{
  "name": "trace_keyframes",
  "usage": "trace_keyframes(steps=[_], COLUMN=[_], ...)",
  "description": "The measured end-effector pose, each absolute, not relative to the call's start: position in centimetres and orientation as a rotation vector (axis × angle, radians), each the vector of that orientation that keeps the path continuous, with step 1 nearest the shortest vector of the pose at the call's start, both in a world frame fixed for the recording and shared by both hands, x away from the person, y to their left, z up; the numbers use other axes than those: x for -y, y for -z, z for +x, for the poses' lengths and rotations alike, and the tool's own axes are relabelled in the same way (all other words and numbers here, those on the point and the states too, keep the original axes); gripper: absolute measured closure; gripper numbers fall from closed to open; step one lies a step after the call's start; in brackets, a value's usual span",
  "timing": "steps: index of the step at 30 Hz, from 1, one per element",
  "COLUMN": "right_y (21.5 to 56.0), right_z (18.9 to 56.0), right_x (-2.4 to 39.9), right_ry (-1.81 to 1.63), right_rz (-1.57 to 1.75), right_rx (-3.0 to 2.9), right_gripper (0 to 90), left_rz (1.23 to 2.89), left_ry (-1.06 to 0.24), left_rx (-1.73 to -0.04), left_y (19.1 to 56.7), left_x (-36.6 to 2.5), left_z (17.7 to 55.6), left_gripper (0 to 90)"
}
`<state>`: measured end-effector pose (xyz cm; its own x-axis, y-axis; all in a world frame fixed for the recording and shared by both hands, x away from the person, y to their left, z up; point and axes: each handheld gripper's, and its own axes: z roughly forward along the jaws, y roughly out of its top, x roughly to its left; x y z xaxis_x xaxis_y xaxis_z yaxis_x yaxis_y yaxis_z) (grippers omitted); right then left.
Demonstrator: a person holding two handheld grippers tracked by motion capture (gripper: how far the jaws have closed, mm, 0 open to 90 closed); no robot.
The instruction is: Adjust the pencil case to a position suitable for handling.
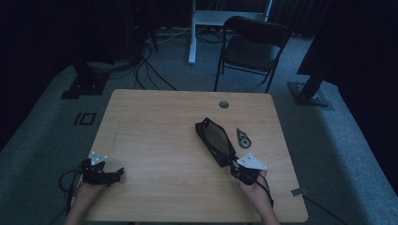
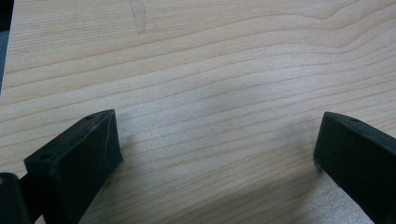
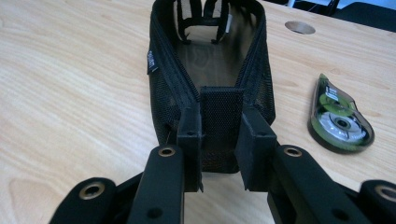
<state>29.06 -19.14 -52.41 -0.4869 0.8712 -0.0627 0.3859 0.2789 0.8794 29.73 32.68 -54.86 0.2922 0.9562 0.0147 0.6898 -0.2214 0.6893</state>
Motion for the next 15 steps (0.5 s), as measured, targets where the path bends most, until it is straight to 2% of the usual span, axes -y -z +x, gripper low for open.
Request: trace_keyframes(steps=[15], right_y=[52.8], right_z=[26.2], right_x=[20.0], right_ry=[-1.159], right_rz=[1.149], right_rx=[-1.976], right_gripper=[73.2], left_rz=[1.991], left_ry=[-0.603], left_rx=[-1.465], left_y=[54.9], left_x=[-32.7], left_z=[29.7], left_gripper=[0.7])
